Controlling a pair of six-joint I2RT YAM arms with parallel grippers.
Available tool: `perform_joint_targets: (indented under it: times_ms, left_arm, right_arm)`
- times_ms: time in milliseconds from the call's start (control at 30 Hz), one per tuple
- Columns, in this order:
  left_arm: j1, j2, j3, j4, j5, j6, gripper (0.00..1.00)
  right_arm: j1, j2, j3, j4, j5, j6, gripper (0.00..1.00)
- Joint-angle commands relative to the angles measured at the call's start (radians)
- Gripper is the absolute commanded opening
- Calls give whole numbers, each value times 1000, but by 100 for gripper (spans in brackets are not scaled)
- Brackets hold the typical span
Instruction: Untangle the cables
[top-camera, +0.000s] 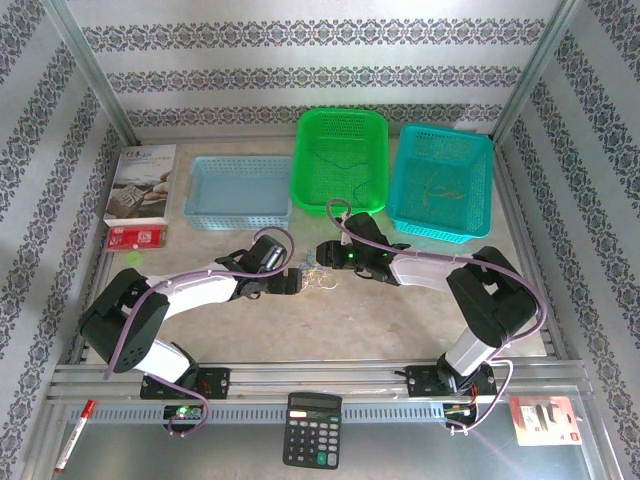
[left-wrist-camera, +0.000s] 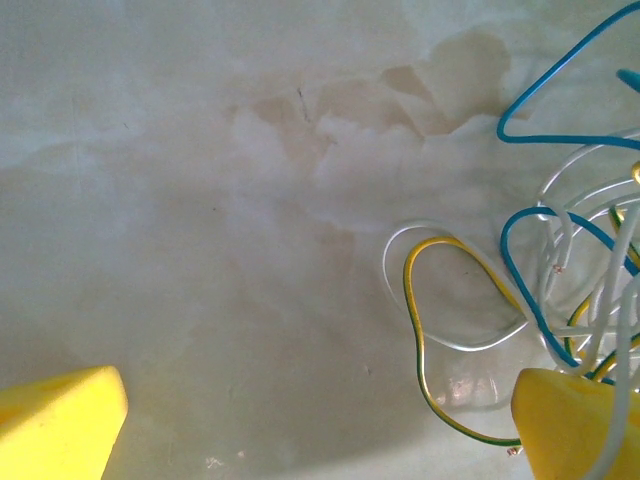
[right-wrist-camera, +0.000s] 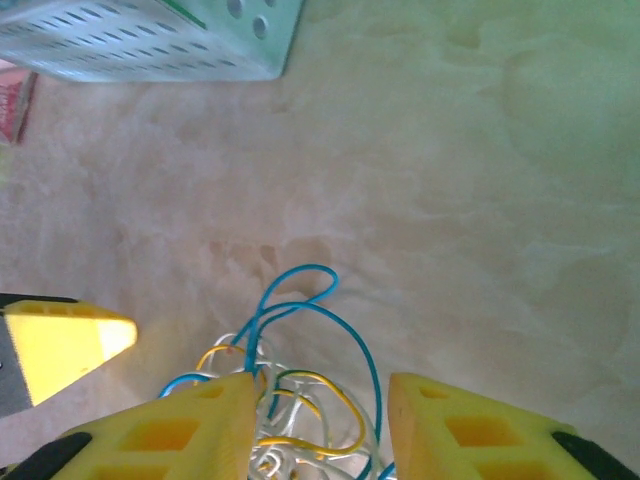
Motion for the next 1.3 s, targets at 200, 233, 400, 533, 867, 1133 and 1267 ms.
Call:
perform_joint_targets:
  times_ms: [200, 233, 400, 533, 867, 1133, 1267]
  left_arm:
    - [-7, -20, -19, 34, -3, -14, 100]
    - [-7, -22, -20, 34, -3, -14, 100]
    - [-7, -47, -26, 38, 6, -19, 100]
    - [-5, -91, -19, 22, 8, -17, 100]
    - [13, -302, -8, -10, 26, 63, 100]
    - [13, -431, -55, 118, 152, 195, 100]
    - [13, -424, -88, 212, 215, 214, 100]
  right_arm:
    - [-23, 21, 32, -8, -16, -32, 5]
    - [-25, 11, 32, -12, -20, -35, 0]
    - [-28, -87, 39, -56, -27, -52, 0]
    - [-23, -193, 53, -99, -23, -59, 0]
    - [6, -338, 160, -207, -44, -93, 0]
    - [8, -321, 180, -225, -52, -106, 0]
    - [18, -320, 184, -225, -50, -105, 0]
